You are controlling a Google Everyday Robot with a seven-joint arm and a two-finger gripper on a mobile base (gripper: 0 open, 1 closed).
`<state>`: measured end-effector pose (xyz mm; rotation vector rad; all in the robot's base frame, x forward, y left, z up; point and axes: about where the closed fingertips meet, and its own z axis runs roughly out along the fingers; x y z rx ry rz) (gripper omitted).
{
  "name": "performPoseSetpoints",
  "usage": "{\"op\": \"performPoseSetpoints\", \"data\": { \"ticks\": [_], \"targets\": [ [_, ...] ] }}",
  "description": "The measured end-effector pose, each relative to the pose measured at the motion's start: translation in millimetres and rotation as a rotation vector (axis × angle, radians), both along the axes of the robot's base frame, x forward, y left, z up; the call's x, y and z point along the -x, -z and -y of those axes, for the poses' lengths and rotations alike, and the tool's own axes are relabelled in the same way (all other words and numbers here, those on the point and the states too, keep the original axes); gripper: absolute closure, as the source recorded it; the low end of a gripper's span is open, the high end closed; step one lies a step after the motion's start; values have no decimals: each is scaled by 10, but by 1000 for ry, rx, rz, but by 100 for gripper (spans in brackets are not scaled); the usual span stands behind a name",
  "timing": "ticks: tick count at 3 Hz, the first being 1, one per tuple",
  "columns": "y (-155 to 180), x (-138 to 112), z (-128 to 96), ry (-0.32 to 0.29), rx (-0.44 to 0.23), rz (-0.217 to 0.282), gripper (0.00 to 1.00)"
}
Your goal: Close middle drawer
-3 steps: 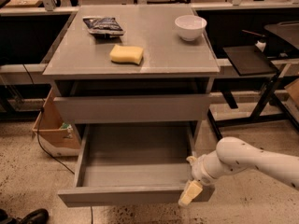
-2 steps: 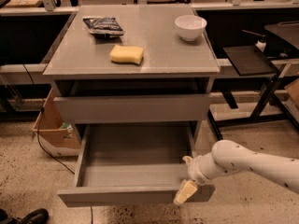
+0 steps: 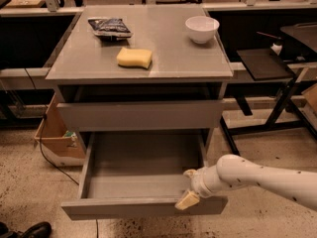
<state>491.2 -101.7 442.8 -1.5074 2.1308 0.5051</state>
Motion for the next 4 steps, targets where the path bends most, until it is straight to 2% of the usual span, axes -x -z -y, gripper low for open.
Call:
{"op": "performPoseSetpoints", "data": {
  "ticks": [2,3,4],
  "targets": [
    [22,-196,-161,-6,6,67,73],
    [-22,-483,-291,-9,-1,114,100],
    [-24,-538,-314,-9,-4,123,100]
  ]
}}
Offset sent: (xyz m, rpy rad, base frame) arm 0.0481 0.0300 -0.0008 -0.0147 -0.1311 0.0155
